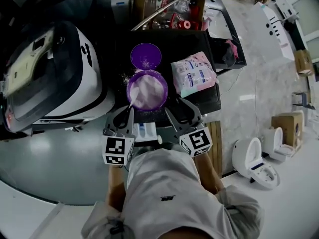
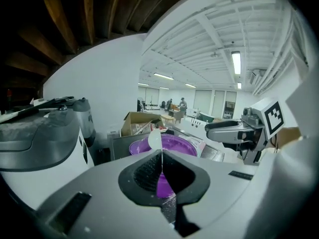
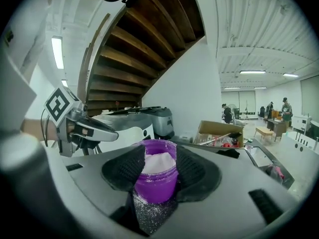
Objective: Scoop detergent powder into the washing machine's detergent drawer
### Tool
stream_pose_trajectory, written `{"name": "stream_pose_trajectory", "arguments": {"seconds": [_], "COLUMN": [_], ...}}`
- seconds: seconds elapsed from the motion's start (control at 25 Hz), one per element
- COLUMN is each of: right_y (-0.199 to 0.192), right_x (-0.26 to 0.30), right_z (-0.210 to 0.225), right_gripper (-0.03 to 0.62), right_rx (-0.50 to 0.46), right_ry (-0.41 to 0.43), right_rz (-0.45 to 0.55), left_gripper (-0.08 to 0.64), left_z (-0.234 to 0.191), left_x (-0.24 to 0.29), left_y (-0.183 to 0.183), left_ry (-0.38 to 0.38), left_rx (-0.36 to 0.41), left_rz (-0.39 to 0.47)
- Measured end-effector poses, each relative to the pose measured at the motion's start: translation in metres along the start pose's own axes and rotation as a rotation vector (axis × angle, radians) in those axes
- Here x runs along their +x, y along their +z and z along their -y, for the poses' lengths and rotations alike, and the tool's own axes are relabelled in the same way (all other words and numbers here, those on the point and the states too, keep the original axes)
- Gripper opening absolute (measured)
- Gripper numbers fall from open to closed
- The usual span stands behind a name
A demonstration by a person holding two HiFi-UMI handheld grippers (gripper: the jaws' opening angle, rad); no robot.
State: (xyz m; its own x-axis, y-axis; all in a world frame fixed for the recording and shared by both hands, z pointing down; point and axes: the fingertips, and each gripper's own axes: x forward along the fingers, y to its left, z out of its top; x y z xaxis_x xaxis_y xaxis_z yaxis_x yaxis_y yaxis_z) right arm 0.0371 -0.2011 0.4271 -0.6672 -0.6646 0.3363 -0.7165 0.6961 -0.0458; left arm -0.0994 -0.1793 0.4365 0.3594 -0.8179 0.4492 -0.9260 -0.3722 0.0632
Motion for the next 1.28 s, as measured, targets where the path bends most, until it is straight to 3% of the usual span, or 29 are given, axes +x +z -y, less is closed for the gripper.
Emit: {"name": "stream_pose_trajectory", "arguments": {"seconds": [0.28,0.56,0.84,1.04,1.28], "right_y": [-0.002,0.003,0.005,0.025,0.036], "right_x": [0.008,0.02,0.039,0.05,0.057], "right_z": [0.005,0.015,0.024,0.027,0.039], "right_gripper": [0.189,0.189,0.189,0.189,0.189], "right_rx": [-0.005,-0.042,-0.084,-0.12,-0.12], "right_ry": [-0.045,-0.017,0.113,0.223,0.301], "right_rz": [-0.027,-0.037,-0.044,0.039,0.06], "left_gripper": [0.017,0.017,0.017,0.017,0.017], "left_z": [-0.009,-0.013,-0.012,-0.008,-0.005], "left_x": [0.019,0.037,0.05,0.057,0.068], "left_y": [-0.002,-0.008,-0.015,-0.02,-0.028], "left_ry": [-0.033,-0.015,0.079,0.141,0.197], "left_rx": [0.019,-0.025,-0.052,-0.089,-0.135], "left_rz": [-0.108,-0.203,-0.286,-0.363,-0.432]}}
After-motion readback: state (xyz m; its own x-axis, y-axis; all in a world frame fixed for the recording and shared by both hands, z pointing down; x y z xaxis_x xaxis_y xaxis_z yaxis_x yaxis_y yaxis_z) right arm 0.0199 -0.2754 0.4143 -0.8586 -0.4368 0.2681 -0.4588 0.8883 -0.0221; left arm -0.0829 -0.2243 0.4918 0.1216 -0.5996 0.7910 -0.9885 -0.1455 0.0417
